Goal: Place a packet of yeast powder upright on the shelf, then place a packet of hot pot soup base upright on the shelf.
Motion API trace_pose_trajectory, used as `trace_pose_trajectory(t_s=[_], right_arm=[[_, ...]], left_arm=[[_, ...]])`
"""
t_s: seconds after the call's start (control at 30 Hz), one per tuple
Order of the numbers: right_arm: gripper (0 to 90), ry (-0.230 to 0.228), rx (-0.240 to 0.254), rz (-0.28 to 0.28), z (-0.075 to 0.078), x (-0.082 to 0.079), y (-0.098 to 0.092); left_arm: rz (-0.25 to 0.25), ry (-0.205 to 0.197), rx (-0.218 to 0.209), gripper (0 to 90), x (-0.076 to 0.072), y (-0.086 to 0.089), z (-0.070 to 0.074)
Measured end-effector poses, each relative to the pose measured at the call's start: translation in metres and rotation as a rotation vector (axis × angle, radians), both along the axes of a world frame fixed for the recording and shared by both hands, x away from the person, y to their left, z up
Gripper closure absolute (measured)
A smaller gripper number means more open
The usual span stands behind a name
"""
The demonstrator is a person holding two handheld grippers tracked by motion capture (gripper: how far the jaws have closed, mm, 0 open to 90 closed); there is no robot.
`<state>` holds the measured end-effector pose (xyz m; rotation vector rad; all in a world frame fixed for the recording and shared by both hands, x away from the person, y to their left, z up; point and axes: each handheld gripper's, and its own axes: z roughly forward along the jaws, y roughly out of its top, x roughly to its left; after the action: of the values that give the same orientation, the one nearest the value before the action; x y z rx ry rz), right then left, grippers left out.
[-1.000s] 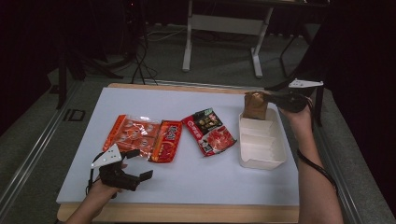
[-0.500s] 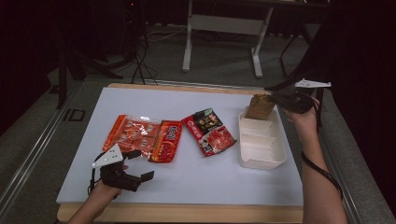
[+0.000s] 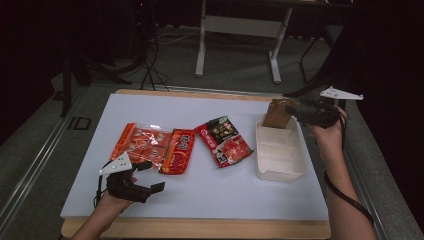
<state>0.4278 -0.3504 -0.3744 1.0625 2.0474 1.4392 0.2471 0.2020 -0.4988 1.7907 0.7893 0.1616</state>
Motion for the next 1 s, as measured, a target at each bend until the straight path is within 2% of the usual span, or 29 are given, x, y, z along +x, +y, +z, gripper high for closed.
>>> trace_pose_trajectory(t_s=[0.03, 0.1, 0.17, 0.23, 0.33, 0.4, 0.57, 0.63, 0.7, 0.8, 0.87, 0.97, 1.0], right_arm=[[13.3, -0.002, 0.002, 0.012, 0.000, -0.008, 0.004], [12.3, -0.004, 0.026, 0.033, 0.000, -0.018, 0.008], [12.3, -0.004, 0.028, 0.048, 0.000, -0.023, 0.010], [11.8, 0.009, 0.055, 0.079, -0.001, -0.037, 0.017], [13.1, 0.000, 0.057, 0.094, -0.004, -0.052, 0.025], [13.6, 0.001, 0.082, 0.099, -0.008, -0.063, 0.029], [17.3, 0.006, 0.064, 0.102, -0.017, -0.087, 0.041], [18.8, 0.006, 0.079, 0.124, -0.021, -0.096, 0.045], [19.2, -0.001, 0.052, 0.127, -0.025, -0.103, 0.049], [19.2, -0.012, 0.031, 0.149, -0.028, -0.110, 0.054], [19.1, -0.021, 0.048, 0.178, -0.031, -0.119, 0.058], [16.0, -0.020, 0.055, 0.190, -0.034, -0.128, 0.063], [14.3, -0.025, 0.043, 0.180, -0.034, -0.131, 0.065]], left_arm=[[-0.002, -0.007, 0.003, 4.9, 0.000, 0.000, 0.001], [0.000, -0.006, -0.003, 5.0, 0.001, -0.001, 0.002], [0.000, -0.006, -0.003, 5.0, 0.001, -0.001, 0.002], [0.001, 0.001, 0.003, 5.5, 0.003, -0.004, 0.005], [0.003, 0.001, 0.010, 6.2, 0.005, -0.007, 0.007], [-0.001, 0.004, 0.011, 6.3, 0.007, -0.010, 0.009], [-0.005, 0.004, 0.035, 6.4, 0.013, -0.020, 0.015], [-0.005, -0.001, 0.045, 8.3, 0.016, -0.024, 0.018], [-0.015, 0.000, 0.046, 8.7, 0.019, -0.028, 0.021], [-0.016, 0.001, 0.048, 9.0, 0.020, -0.030, 0.022], [-0.017, 0.014, 0.065, 9.9, 0.028, -0.036, 0.026], [-0.007, 0.021, 0.075, 12.9, 0.034, -0.041, 0.030], [0.003, 0.016, 0.083, 14.0, 0.036, -0.044, 0.031]])
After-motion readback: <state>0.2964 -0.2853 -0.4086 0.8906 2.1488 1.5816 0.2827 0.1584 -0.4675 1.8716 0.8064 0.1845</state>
